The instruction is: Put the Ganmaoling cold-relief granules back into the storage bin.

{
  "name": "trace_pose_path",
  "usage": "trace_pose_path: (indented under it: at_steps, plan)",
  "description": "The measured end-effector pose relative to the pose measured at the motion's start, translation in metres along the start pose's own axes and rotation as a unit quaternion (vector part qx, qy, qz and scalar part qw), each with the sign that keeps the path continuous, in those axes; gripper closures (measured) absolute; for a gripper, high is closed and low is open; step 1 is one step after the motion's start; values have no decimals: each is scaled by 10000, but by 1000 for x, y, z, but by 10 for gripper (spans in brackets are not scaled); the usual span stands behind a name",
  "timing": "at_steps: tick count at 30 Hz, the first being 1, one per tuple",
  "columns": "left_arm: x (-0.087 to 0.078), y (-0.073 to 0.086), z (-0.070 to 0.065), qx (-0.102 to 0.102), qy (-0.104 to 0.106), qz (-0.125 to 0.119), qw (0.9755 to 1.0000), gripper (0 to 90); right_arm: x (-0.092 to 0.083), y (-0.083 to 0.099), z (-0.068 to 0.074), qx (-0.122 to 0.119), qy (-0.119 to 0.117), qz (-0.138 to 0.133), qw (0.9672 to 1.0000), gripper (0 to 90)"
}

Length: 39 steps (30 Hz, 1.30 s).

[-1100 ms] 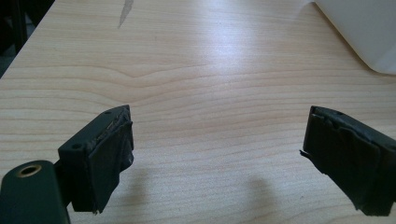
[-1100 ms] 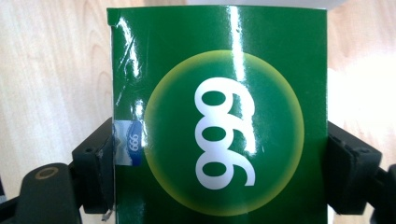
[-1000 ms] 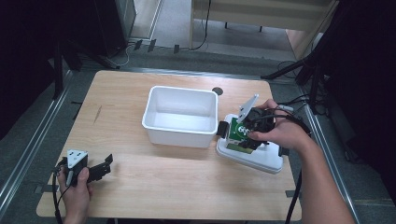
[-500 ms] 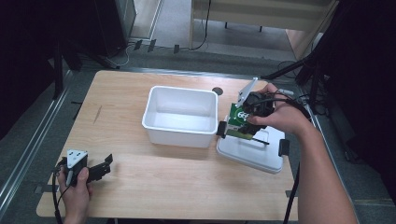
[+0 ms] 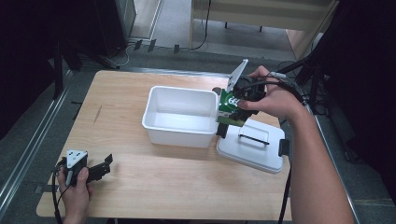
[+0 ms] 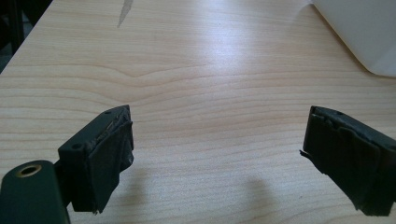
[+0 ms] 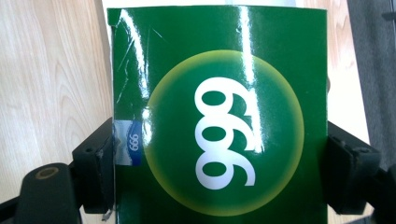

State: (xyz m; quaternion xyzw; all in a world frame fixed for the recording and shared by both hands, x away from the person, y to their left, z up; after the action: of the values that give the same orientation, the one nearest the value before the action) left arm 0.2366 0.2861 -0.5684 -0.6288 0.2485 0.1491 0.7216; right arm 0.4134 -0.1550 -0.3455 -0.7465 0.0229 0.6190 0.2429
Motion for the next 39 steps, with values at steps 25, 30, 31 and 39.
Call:
trace_pose_path:
  at_steps: [25, 30, 31, 39]
  plan:
    - [0, 0, 1, -41, 40, -19, 10000, 87, 30, -72, 21, -543, -112, -58, 9984, 163]
    - [0, 0, 1, -52, 41, -23, 10000, 87, 40, -76, 21, -619, -146, -128, 9979, 162]
    - [0, 0, 1, -49, 42, -22, 10000, 87, 42, -76, 21, -615, -153, -135, 9979, 162]
    - [0, 0, 1, -50, 48, -25, 10000, 86, 62, -71, 16, -579, -180, -161, 9980, 162]
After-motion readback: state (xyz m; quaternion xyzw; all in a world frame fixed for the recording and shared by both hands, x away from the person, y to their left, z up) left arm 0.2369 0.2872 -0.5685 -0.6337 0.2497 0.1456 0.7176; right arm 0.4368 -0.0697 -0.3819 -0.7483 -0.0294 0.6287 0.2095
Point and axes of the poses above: each handheld gripper's, and its own axes: x roughly forward along the jaws, y roughly out of its underside, z roughly to its left, the point moved 3 cm from there along x, roughly forward along the jaws, and after that the axes turned 14 degrees about x, right-handed, at the moved point
